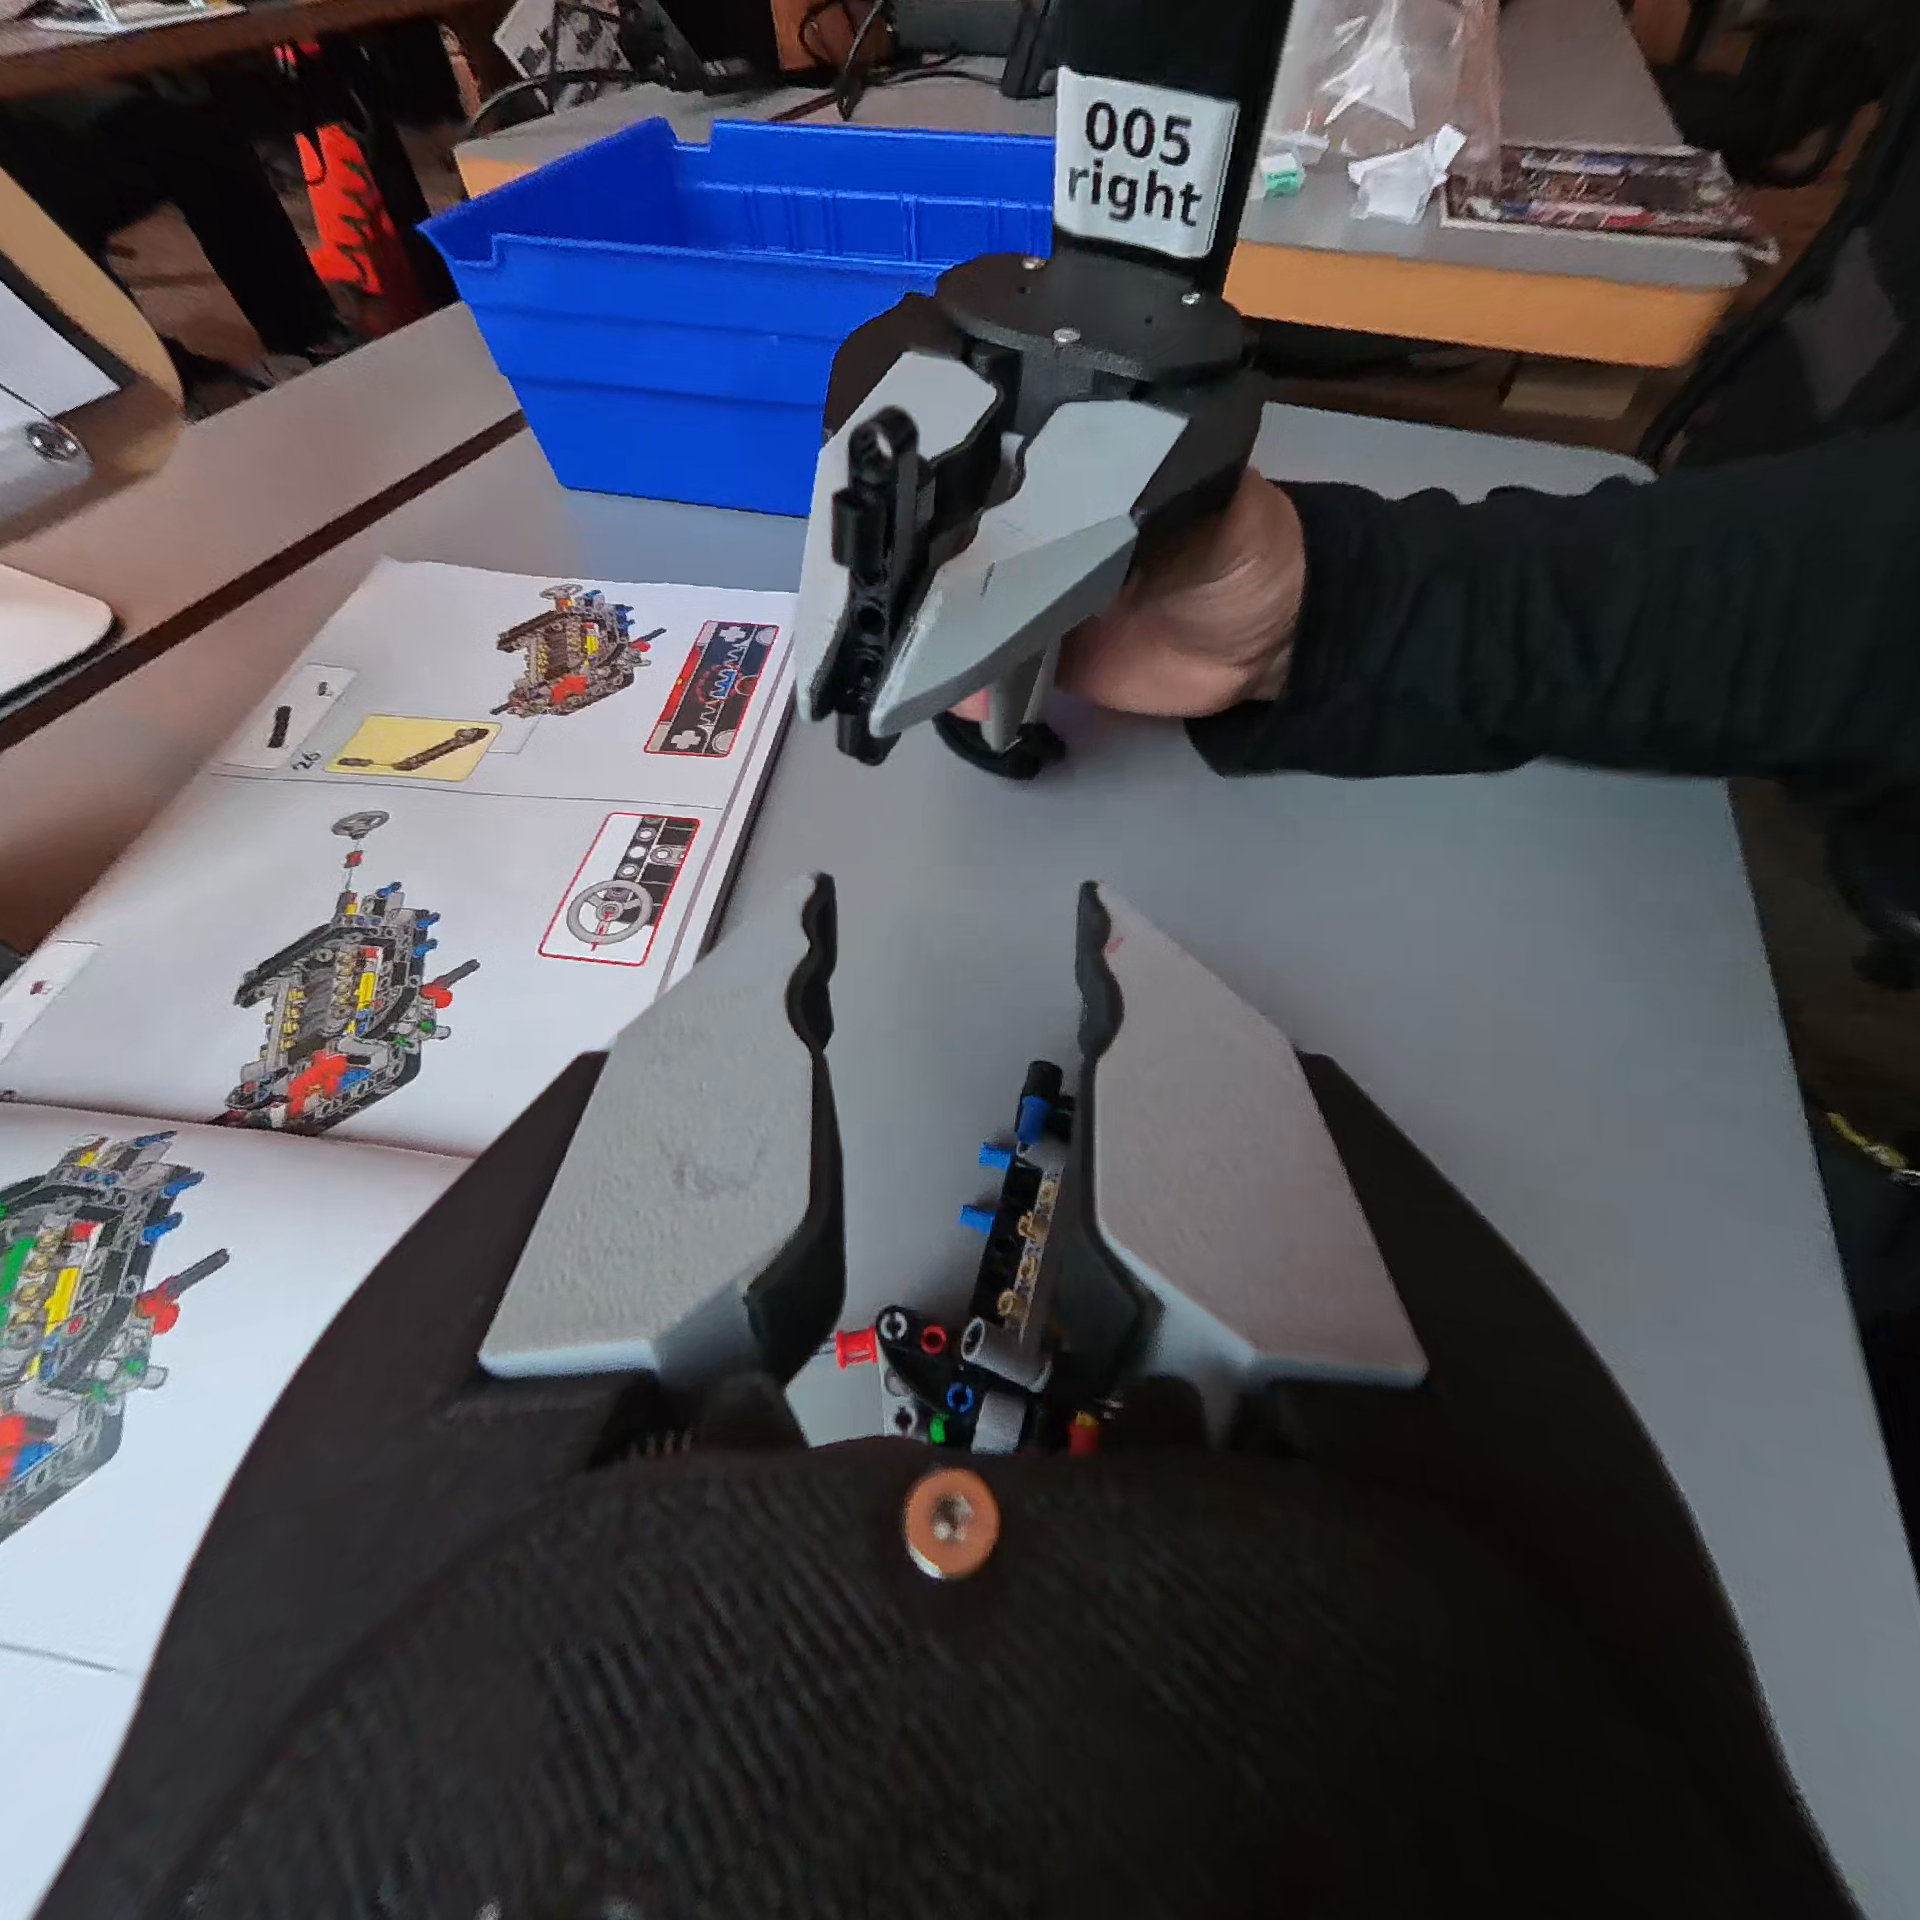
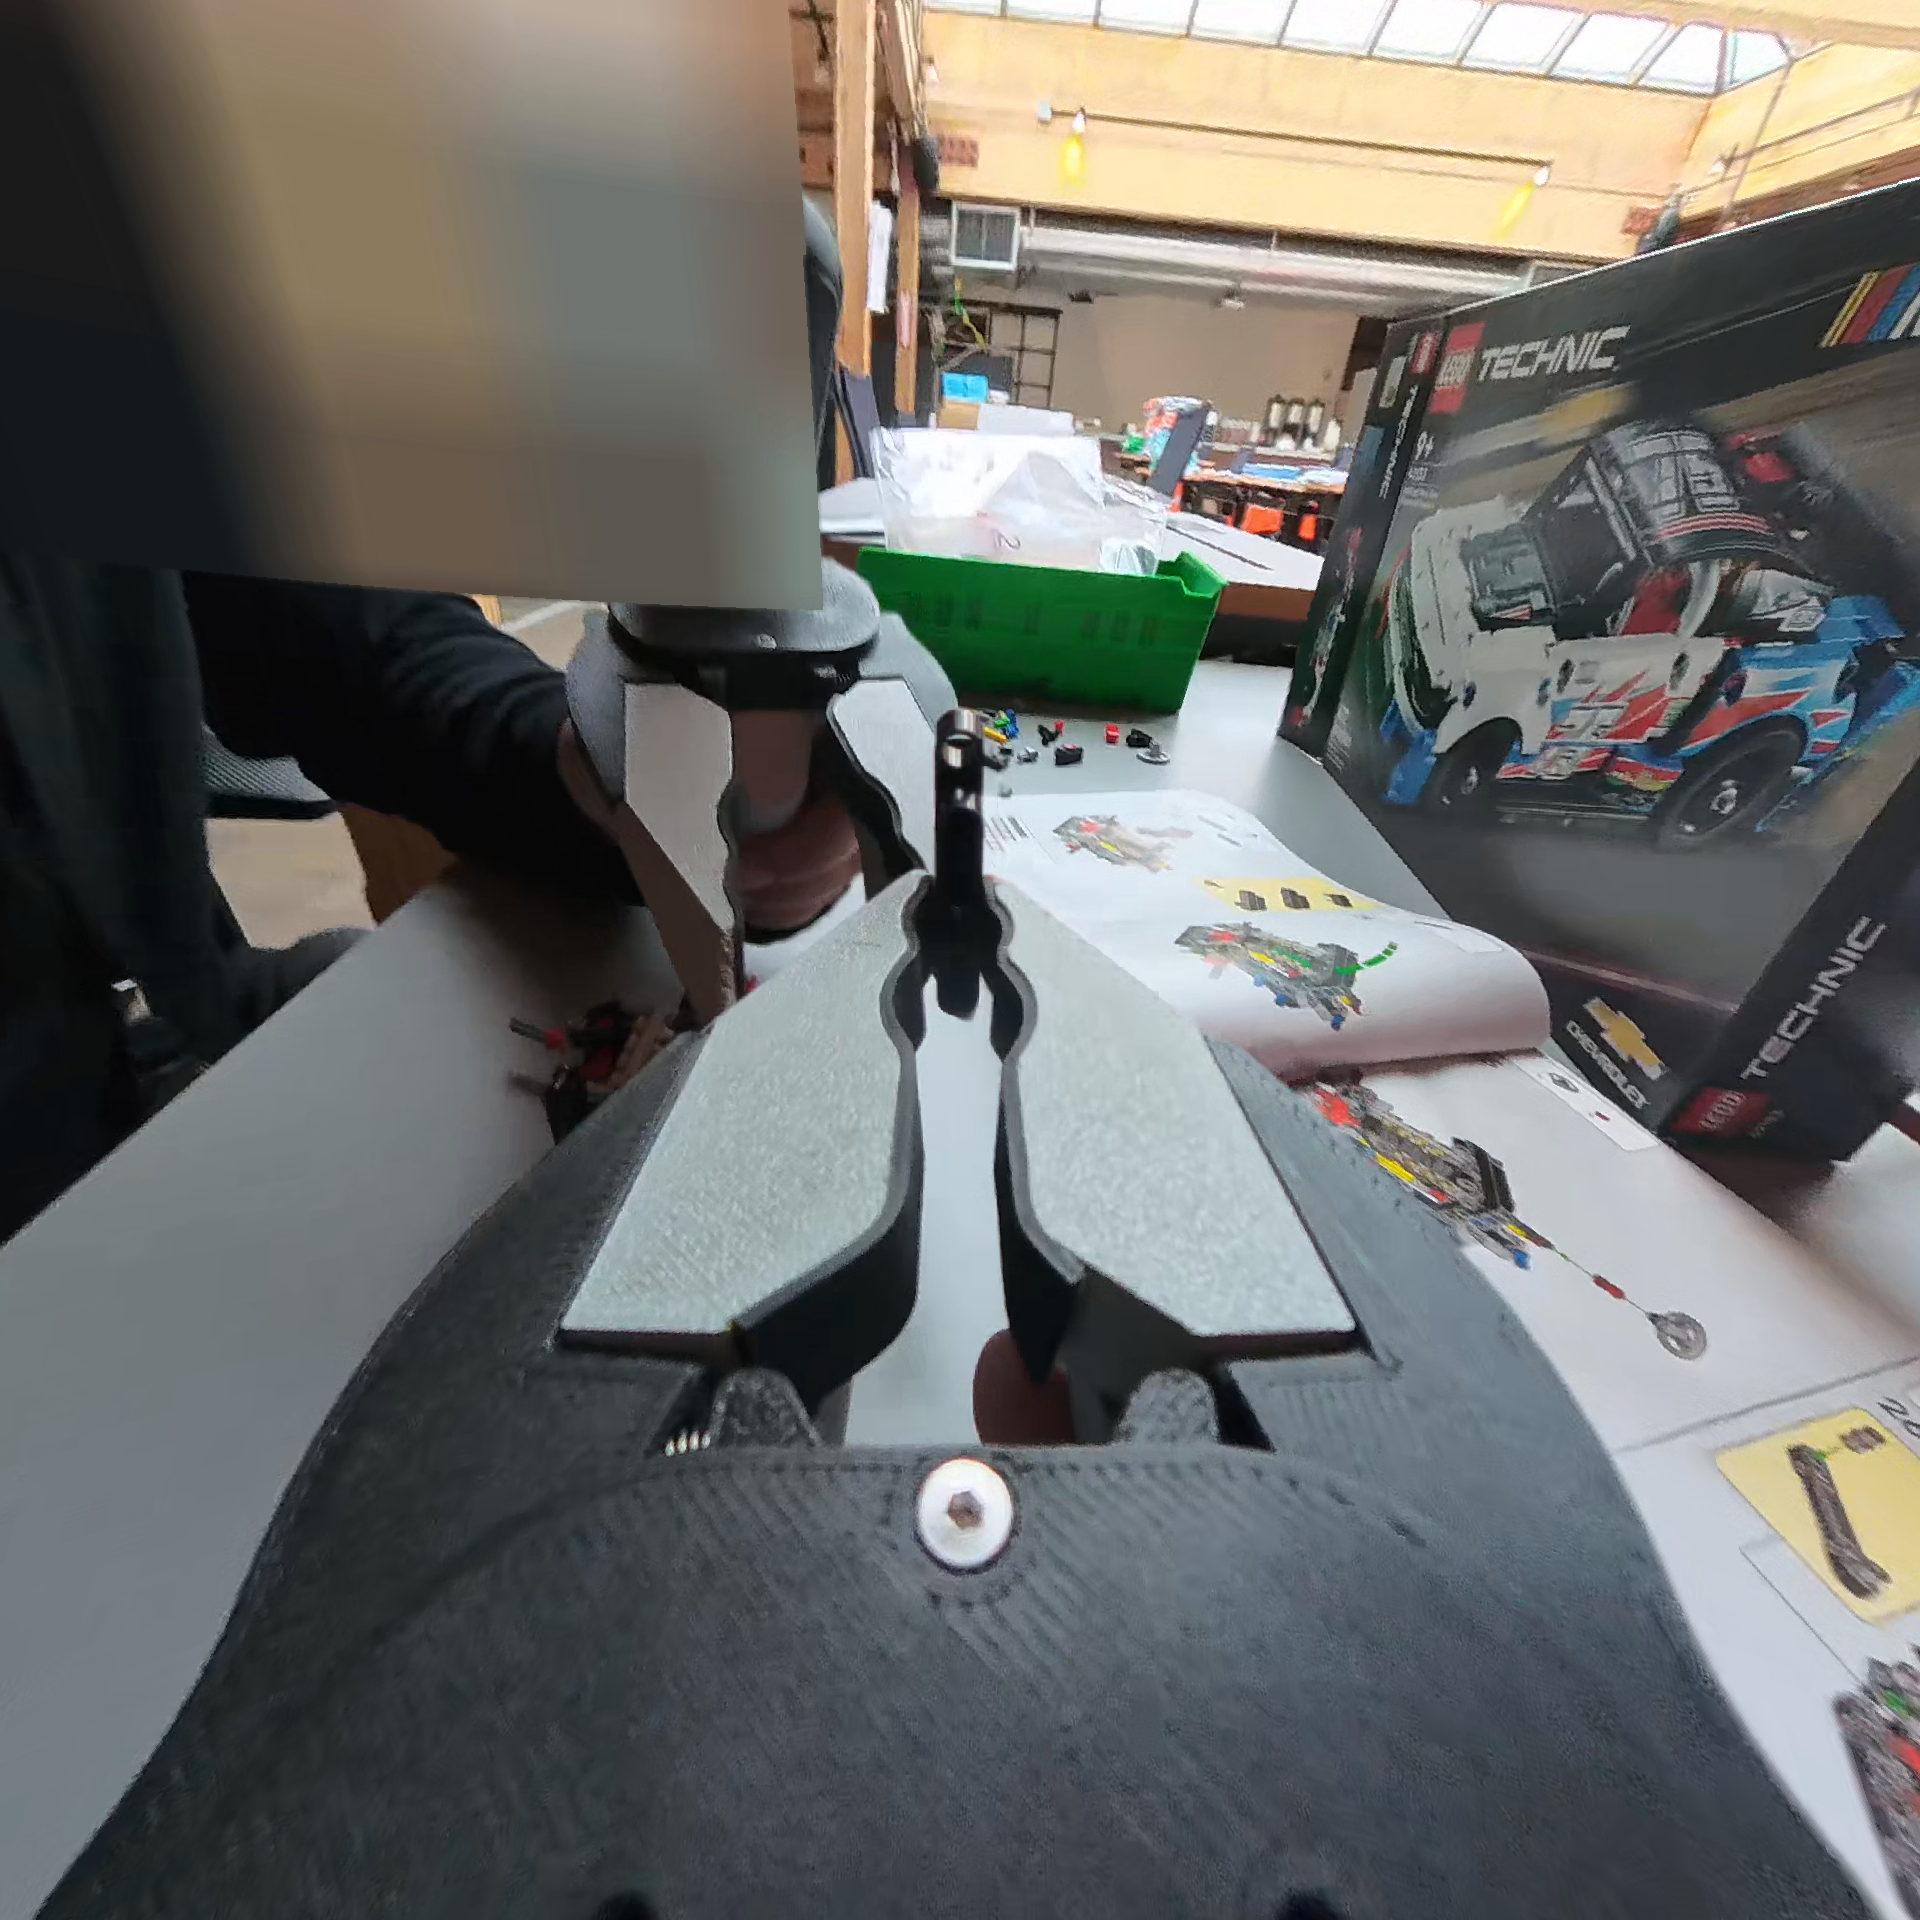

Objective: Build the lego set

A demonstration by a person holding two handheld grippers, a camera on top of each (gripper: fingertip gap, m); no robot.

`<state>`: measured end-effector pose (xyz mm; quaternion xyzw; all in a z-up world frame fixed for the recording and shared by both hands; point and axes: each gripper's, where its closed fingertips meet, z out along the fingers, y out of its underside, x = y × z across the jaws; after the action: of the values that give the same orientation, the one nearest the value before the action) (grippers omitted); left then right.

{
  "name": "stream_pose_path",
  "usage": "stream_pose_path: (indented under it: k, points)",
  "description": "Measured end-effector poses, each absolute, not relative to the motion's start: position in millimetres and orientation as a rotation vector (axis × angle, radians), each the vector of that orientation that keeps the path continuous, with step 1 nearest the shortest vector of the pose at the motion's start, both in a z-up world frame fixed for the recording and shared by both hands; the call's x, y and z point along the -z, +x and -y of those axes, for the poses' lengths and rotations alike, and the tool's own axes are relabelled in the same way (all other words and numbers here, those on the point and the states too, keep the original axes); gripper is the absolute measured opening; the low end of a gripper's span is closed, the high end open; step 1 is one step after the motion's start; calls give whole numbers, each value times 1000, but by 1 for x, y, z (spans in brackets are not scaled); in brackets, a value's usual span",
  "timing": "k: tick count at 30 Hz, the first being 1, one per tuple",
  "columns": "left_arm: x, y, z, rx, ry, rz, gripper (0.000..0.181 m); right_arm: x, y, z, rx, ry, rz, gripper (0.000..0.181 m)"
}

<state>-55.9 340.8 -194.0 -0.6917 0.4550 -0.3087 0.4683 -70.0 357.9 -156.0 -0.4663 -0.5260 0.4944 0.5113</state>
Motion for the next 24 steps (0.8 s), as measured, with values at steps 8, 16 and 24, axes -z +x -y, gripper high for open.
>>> stream_pose_path:
  k: [8,16,24]
  points:
    - [193,-72,-353,789,-1709,-1109,41,141,-97,-352,-1427,-1149,1175,4]
    - [163,-76,-341,1052,-1600,-1085,38,158,-105,-341,-1480,-1288,1212,5]
    - [192,-60,-346,929,-1717,-1071,34,140,-86,-335,-1569,-1157,1174,5]
